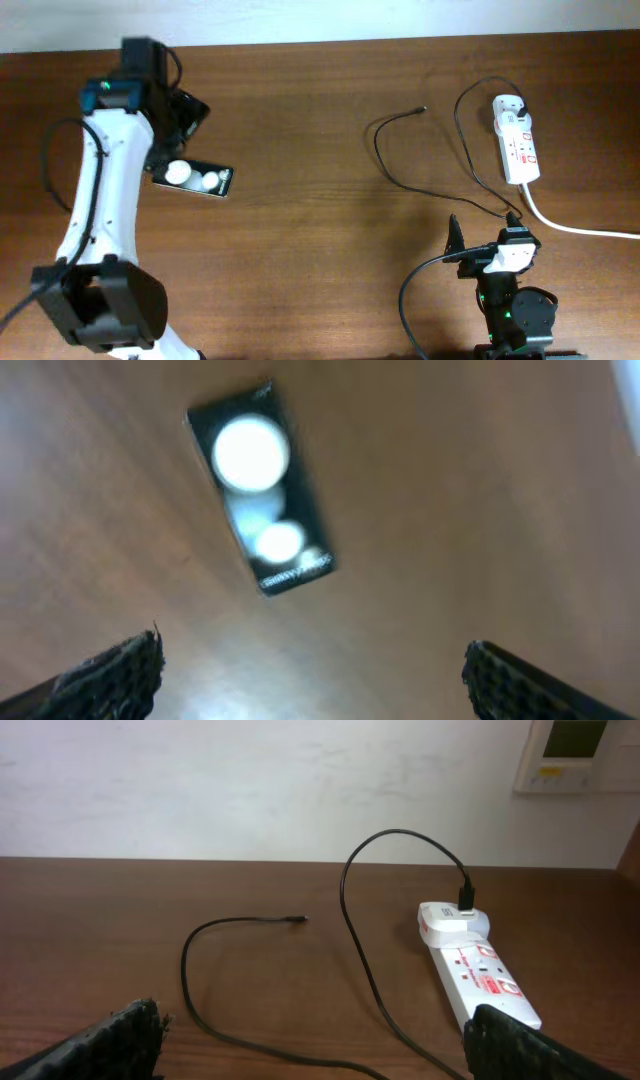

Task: Plug charger to phone and switch on socket
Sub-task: 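Move the left gripper down onto the black phone and grasp it, then lift the phone with the left gripper and turn it upright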

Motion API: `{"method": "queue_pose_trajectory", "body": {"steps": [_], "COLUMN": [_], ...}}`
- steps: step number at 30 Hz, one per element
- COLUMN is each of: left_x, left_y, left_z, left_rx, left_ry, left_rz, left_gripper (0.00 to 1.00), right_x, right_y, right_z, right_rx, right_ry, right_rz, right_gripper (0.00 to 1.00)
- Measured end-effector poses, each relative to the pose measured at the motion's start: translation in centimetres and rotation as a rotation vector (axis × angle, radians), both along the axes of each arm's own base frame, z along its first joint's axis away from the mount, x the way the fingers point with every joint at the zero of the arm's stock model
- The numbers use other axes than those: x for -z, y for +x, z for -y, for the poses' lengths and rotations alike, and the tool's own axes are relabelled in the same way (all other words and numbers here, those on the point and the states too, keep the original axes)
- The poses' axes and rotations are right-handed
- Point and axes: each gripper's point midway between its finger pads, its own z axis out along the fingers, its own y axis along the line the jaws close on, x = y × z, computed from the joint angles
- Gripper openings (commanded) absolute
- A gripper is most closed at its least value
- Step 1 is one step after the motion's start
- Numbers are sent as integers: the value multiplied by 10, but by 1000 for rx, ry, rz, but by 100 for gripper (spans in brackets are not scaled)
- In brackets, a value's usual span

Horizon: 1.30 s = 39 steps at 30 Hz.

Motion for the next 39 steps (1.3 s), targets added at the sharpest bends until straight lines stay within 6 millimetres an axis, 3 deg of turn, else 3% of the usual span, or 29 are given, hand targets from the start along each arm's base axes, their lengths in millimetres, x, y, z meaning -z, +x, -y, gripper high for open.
{"method": "queue_pose_trajectory", "body": {"steps": [2,3,5,6,7,9,22,24,28,31,32,37,39], "left_x": [-29,-23,18,52,70,86,93,105,154,173,182,187,188], "left_y": [7,8,15,12,9,4,18,22,8,5,13,18,18], "left_z": [-3,-5,-7,-9,-10,-9,-18,-20,-20,-19,-19,-21,-21], "left_rx": [-53,-70,-101,-118,-131,-147,-189,-214,-232,-234,-232,-230,-229], "left_ry": [-6,-15,-75,-109,-130,-172,-135,-131,-125,-126,-131,-128,-128], "left_rz": [4,-53,-204,-313,-374,-434,-382,-375,-440,-439,-396,-341,-330], "left_gripper": [100,99,99,99,99,99,99,99,99,99,99,98,86], "right_x": [0,0,0,0,0,0,0,0,0,0,0,0,0], "right_y": [0,0,0,0,0,0,0,0,0,0,0,0,0], "right_z": [0,0,0,0,0,0,0,0,0,0,0,0,0], "right_rx": [0,0,0,0,0,0,0,0,0,0,0,0,0], "right_ry": [0,0,0,0,0,0,0,0,0,0,-1,0,0], "right_rz": [-1,0,0,0,0,0,0,0,-1,-1,-1,-1,-1], "right_gripper": [99,99,99,99,99,99,99,99,99,99,99,99,99]}}
